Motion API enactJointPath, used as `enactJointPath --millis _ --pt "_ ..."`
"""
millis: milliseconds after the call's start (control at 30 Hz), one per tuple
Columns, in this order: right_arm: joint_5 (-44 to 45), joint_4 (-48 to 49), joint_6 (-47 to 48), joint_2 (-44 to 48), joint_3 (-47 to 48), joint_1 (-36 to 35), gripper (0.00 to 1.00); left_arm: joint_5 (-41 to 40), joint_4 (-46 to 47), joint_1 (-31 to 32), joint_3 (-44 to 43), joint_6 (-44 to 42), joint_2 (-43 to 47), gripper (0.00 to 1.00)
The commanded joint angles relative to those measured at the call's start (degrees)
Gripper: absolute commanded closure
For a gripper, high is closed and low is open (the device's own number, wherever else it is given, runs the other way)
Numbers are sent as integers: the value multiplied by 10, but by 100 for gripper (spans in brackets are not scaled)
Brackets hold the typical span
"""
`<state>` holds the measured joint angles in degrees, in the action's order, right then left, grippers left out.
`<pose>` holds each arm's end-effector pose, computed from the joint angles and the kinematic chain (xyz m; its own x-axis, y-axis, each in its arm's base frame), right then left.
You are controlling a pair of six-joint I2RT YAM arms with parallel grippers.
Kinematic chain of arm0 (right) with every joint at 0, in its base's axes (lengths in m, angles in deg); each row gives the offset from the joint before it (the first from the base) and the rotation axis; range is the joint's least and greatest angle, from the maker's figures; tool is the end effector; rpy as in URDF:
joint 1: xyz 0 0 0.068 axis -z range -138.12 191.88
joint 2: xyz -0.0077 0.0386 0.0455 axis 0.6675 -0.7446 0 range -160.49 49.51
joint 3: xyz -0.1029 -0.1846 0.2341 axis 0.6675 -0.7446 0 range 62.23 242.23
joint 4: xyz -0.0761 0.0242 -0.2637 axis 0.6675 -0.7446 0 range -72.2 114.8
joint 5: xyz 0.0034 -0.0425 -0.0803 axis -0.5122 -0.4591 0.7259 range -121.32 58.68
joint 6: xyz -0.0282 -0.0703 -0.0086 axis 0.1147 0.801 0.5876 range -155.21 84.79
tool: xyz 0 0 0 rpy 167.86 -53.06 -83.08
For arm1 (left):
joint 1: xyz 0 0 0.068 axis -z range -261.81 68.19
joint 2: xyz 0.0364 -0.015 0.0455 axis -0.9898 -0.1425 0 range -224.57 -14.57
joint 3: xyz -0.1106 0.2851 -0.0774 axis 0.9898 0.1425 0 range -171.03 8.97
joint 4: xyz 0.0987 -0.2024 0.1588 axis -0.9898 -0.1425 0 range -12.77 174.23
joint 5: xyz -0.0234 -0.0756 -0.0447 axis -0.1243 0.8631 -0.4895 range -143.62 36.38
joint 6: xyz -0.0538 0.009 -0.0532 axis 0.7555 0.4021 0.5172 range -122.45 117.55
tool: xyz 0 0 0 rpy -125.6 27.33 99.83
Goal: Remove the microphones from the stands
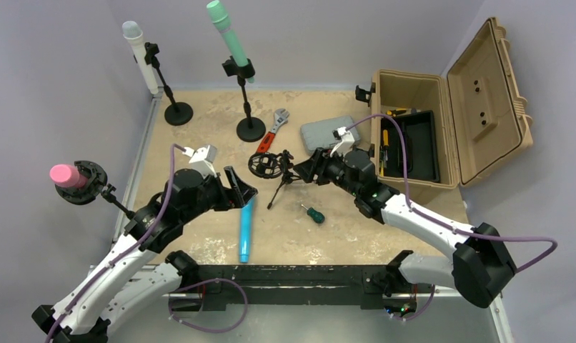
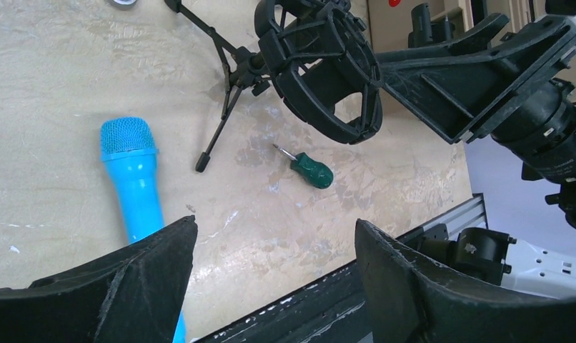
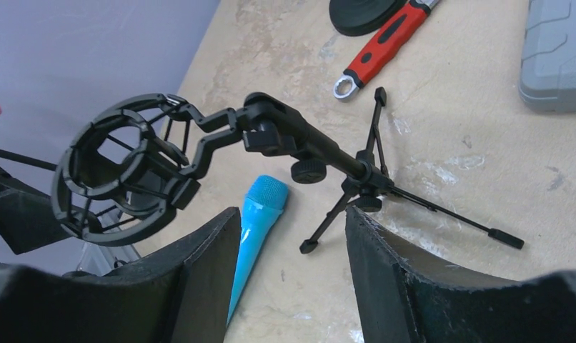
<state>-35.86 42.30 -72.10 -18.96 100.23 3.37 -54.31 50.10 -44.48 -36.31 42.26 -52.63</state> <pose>0.2288 0.1886 0.2887 -0.5493 0.3276 -0.7688 -0.4392 0.6695 0.5991 0.1210 -0.0913 0.3327 -0.6763 -0.3689 -0.6376 0.1717 0.7628 -0.6234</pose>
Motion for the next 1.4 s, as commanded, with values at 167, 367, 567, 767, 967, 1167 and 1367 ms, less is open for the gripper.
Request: enactJointPath --millis 167,367,567,767,967,1167,1367 --pt "-27 -35 14 14 54 0 45 -46 -34 3 -45 -31 49 21" --pt "-19 -64 27 11 78 0 44 -73 -78 3 -96 -72 43 20" --pt "44 -143 88 6 116 -1 39 -65 -90 2 -132 -105 29 19" --pt "47 -156 151 9 133 -2 33 -21 -120 2 -158 -141 17 18" --pt "47 -110 192 18 95 -12 32 27 -158 2 -169 -163 41 18" --pt "99 -87 203 -8 101 -70 32 70 -219 2 -175 -164 78 18" --pt "178 16 150 -15 52 -103 32 67 -263 2 -197 -157 108 18"
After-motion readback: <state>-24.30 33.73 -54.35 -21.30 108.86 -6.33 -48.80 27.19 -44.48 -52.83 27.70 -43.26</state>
